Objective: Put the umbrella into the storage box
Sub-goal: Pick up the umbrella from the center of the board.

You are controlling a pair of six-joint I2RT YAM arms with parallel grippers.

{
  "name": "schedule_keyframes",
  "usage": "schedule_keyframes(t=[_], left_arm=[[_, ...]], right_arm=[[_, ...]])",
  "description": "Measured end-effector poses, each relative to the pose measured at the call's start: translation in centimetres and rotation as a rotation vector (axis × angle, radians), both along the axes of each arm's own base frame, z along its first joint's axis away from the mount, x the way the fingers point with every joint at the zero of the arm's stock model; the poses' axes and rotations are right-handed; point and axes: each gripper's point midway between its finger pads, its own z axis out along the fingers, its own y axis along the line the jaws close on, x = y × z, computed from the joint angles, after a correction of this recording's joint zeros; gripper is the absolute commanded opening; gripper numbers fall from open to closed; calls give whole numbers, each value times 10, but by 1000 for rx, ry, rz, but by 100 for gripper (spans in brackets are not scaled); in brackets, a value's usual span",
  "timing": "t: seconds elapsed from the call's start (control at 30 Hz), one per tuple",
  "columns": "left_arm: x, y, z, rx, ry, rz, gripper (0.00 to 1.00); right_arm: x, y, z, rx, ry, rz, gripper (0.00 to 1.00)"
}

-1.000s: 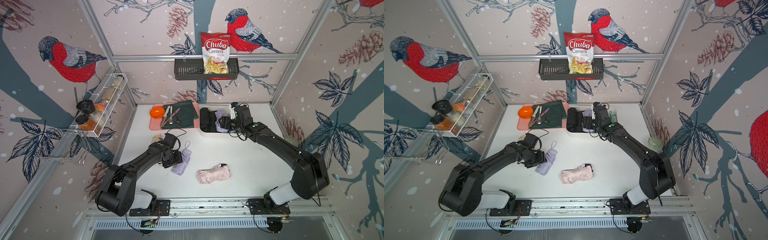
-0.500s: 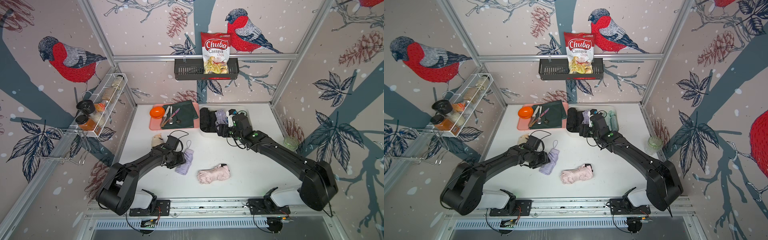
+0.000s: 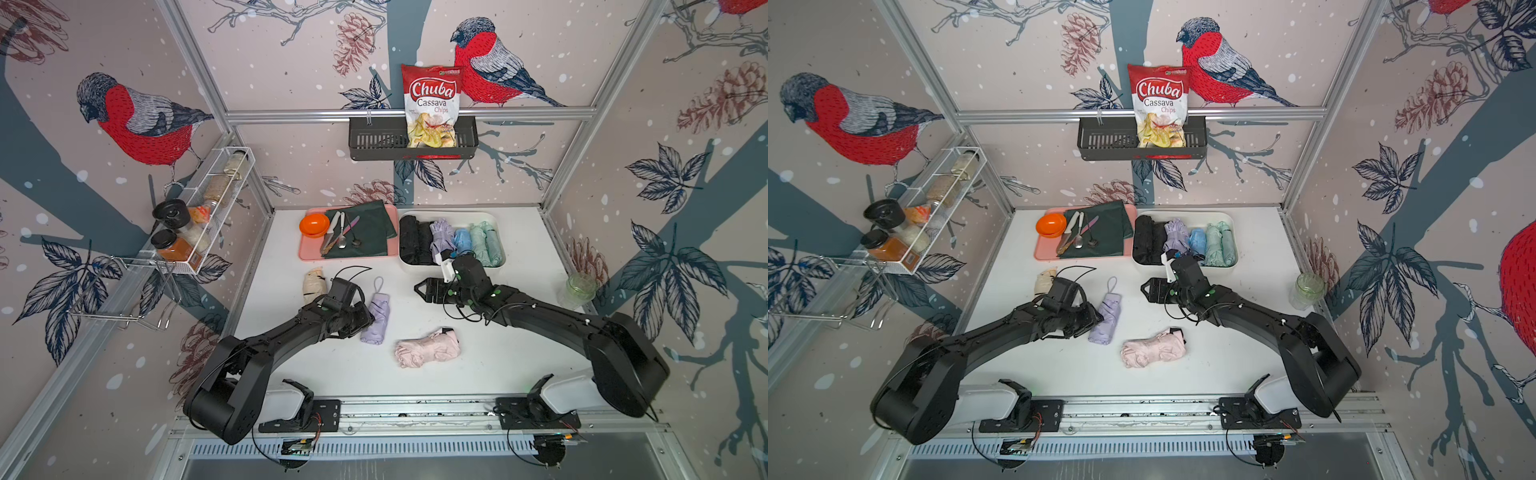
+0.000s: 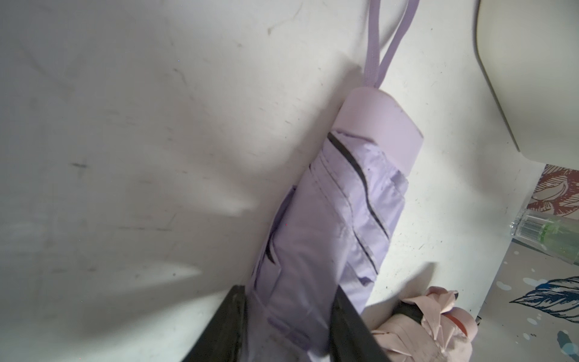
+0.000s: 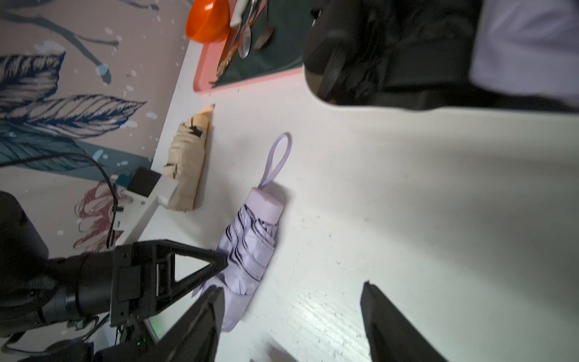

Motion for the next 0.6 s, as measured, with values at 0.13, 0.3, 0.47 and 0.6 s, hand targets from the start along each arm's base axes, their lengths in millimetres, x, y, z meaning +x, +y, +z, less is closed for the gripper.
schedule_keyframes(t=[0.13, 0.3, 0.47, 0.6], left_arm=[[1, -4, -1, -36, -9, 16, 43], [3, -4, 0, -71, -16, 35, 38], [4, 3, -2, -128, -26, 61, 37], [6, 6, -2, -158, -28, 83, 37]], right_arm=[[-16, 22, -31, 2, 99, 81, 72], [-25, 47, -53, 9, 170, 161, 71], [-30, 72, -68, 36, 221, 235, 71], [-29, 87, -76, 67, 257, 269, 70]])
